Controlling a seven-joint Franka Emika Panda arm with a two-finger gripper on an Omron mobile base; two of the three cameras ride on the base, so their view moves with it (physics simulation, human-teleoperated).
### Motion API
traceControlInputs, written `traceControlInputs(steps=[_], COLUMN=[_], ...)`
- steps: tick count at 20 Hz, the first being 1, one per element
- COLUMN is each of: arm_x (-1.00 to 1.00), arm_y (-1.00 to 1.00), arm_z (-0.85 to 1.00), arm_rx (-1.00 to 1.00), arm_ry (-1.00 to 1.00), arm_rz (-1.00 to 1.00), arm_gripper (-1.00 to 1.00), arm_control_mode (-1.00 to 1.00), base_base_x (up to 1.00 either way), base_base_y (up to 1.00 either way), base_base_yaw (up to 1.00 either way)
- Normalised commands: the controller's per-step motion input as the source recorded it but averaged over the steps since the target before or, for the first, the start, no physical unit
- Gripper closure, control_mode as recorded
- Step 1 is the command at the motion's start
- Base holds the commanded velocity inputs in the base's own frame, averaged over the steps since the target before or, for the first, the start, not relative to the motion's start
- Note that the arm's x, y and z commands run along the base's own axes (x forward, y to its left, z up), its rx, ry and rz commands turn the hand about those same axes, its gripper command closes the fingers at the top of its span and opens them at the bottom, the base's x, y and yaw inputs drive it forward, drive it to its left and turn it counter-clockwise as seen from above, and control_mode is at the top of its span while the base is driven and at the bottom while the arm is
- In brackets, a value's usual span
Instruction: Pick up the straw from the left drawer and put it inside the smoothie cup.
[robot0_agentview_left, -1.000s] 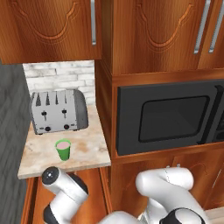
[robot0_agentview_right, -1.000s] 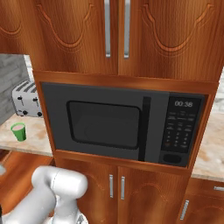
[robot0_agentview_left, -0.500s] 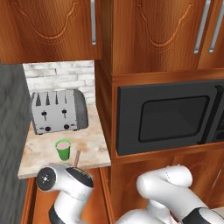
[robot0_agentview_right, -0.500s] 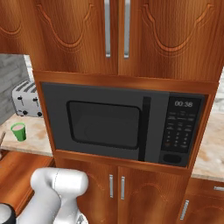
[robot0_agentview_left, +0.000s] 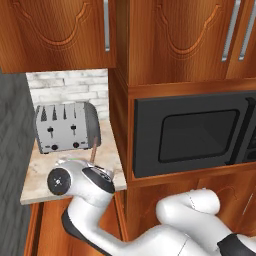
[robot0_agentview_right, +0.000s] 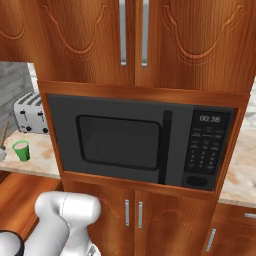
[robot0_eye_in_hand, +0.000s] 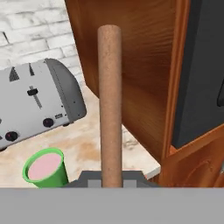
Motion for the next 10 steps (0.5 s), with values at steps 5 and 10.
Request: traceControlInputs(steps=[5,10], arm_x=[0.53,0.46], arm_y=[-0.12,-0.01], arm_z=[0.42,0.18], arm_rx=[-0.09,-0.1], arm_ry=[-0.06,-0.02], arm_rz=[0.0,0.0], arm_gripper=[1.0,1.0], arm_control_mode=[-1.0,-1.0], base_base_x=[0.0,0.0], base_base_y=[0.0,0.0], base_base_yaw=[0.0,0.0])
